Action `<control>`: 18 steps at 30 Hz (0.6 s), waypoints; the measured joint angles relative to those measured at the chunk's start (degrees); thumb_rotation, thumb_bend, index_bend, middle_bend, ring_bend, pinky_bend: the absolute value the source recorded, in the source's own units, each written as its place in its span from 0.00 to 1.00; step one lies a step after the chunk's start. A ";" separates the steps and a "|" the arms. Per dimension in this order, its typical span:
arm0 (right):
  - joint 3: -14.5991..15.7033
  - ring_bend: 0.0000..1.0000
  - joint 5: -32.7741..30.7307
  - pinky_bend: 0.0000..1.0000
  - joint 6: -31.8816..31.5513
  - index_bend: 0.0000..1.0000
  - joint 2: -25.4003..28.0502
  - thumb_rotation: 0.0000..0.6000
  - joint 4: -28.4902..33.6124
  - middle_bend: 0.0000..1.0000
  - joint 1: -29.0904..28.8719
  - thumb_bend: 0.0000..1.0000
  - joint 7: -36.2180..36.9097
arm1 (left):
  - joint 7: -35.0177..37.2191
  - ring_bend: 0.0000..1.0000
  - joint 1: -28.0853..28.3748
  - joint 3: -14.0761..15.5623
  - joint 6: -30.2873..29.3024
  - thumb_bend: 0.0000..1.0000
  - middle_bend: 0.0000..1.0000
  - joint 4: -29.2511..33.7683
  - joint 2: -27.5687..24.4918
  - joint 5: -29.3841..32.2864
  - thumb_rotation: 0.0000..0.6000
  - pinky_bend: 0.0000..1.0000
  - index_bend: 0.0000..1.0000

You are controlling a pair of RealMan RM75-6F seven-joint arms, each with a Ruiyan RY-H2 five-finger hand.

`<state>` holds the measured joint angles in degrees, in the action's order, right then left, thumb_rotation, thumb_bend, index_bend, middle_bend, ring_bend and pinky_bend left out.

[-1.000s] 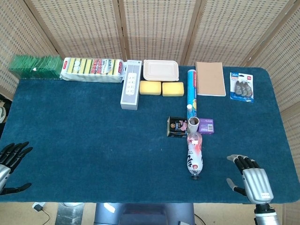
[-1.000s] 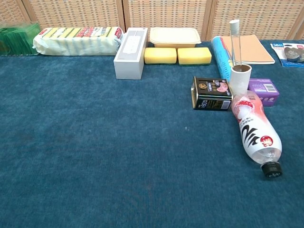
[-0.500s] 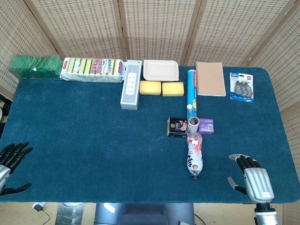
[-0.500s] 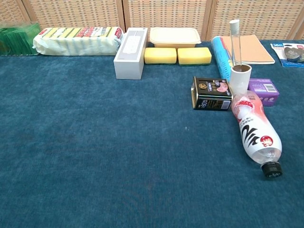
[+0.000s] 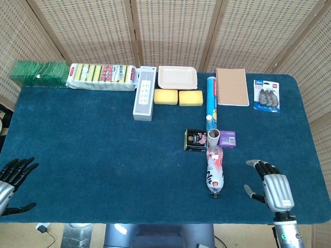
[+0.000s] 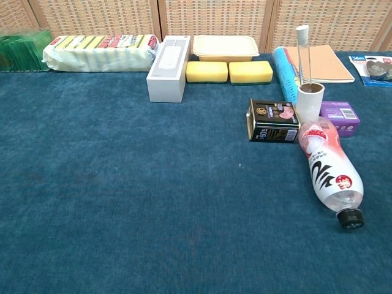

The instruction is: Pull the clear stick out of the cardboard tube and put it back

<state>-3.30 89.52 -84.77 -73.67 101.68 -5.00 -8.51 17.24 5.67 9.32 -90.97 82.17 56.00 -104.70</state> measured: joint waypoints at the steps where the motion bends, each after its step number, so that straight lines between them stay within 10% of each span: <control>1: -0.27 0.29 -0.42 0.33 0.42 0.26 -0.29 1.00 -0.11 0.31 -0.30 0.28 -0.13 | -0.09 0.00 0.01 -0.02 0.03 0.08 0.01 0.04 0.01 0.02 0.92 0.00 0.03; 18: -9.13 0.32 -9.52 0.34 5.36 0.29 -10.38 1.00 -3.34 0.34 -7.52 0.28 0.33 | -1.26 0.00 0.81 -0.10 2.11 0.08 0.01 0.95 0.01 0.46 0.91 0.00 0.03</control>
<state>-12.42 80.00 -79.41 -84.04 98.34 -12.52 -8.19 15.98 6.48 9.22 -88.86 83.12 56.01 -104.24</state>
